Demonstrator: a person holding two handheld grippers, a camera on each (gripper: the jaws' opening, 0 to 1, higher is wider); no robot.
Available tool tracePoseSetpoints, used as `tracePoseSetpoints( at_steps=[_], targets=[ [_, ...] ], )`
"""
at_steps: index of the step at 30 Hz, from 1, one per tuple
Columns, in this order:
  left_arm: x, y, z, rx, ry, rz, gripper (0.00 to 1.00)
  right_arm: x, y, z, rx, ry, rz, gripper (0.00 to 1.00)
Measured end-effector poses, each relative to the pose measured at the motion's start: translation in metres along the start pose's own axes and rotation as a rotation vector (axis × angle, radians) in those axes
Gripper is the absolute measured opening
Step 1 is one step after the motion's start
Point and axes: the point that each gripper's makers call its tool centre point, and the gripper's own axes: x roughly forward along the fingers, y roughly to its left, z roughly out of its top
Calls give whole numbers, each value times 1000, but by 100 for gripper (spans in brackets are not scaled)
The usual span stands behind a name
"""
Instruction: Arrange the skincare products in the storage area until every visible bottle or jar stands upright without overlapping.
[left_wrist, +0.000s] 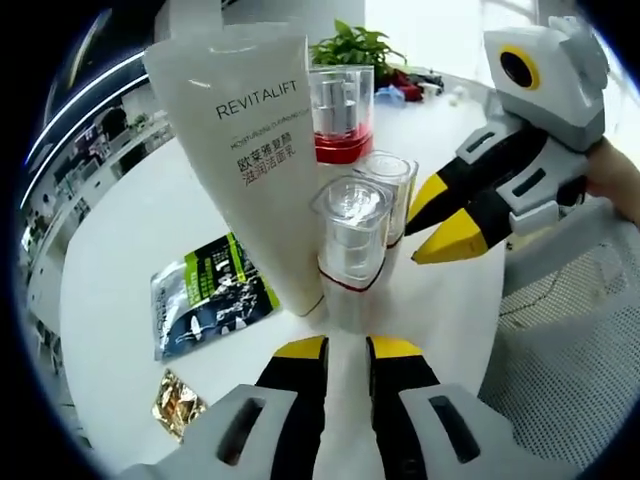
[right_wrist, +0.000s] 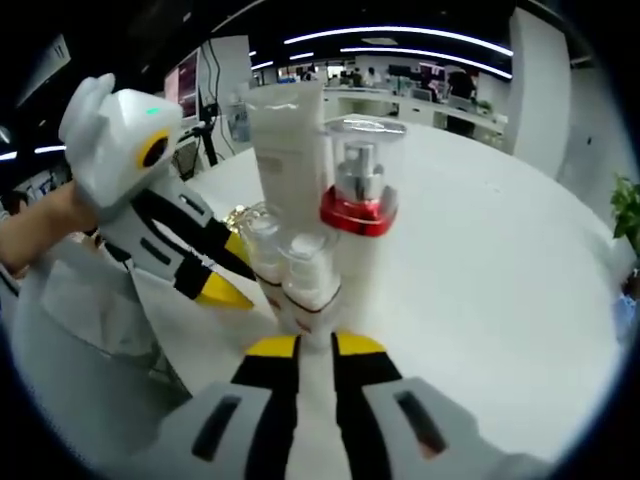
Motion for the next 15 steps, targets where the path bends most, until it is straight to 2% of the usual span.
tracePoseSetpoints(
  at_steps=[7, 15],
  targets=[
    [-16, 1, -1, 3, -1, 4, 22, -6, 0, 4, 3, -12, 2, 17],
    [-43, 16, 3, -24, -44, 49, 33, -17, 1, 7, 11, -25, 3, 25]
  ],
)
